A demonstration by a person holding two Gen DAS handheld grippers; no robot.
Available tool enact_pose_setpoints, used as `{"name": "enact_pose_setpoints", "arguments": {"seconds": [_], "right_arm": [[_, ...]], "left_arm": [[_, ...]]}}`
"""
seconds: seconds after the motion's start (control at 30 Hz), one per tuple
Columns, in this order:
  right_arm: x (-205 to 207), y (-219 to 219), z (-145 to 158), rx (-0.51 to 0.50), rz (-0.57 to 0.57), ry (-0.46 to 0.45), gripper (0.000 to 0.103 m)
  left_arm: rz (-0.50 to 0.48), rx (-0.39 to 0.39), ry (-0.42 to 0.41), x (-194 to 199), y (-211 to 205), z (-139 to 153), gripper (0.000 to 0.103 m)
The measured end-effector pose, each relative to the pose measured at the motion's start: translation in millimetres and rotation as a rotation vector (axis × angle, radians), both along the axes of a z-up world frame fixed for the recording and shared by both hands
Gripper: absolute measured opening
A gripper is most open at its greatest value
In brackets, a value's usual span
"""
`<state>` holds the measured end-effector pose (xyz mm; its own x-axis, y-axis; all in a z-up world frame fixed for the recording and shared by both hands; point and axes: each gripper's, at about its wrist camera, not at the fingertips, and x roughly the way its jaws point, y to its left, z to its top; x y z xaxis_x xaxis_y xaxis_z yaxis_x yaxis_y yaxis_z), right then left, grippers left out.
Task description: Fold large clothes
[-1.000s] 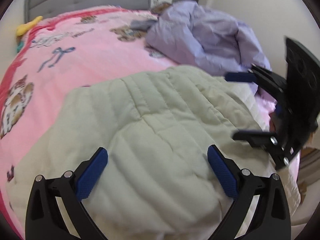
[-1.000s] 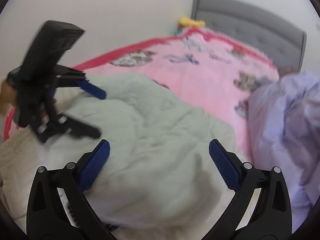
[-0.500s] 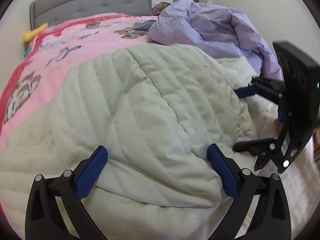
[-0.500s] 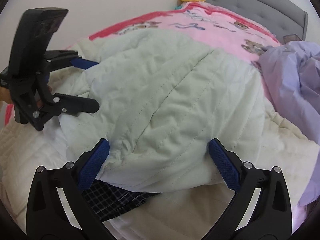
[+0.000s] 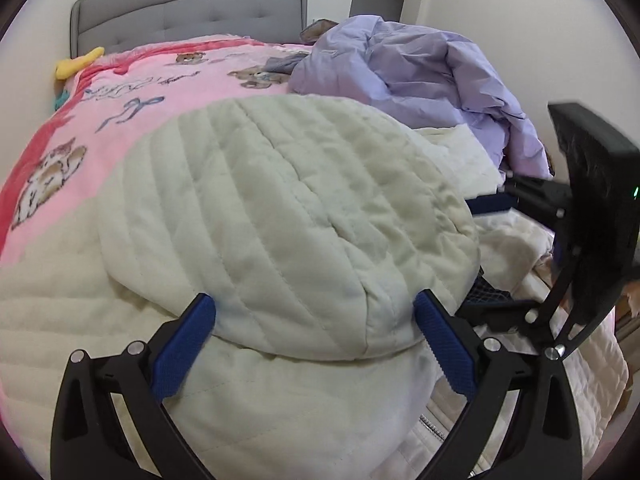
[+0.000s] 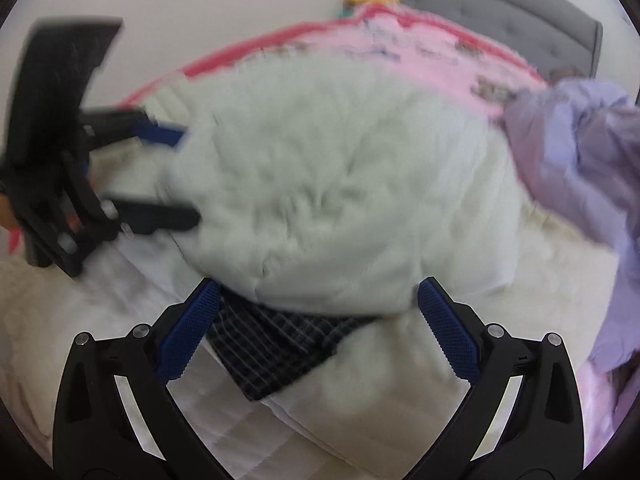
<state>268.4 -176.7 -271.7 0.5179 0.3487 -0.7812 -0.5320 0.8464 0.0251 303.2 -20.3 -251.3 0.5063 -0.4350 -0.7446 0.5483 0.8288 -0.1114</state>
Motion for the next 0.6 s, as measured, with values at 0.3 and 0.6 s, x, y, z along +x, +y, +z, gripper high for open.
{"name": "enact_pose_setpoints", "arguments": {"seconds": [0.3, 0.6], "right_arm": [[2, -14, -4, 0.073, -0.073, 0.084, 0.095], [-95, -50, 38, -0.005, -0.176, -0.016, 0.095]], "left_arm": [[0.023, 0.004, -0.042, -11, 4, 15, 0.098], [0.094, 0.019, -0.039, -89, 53, 48, 0.098]]}}
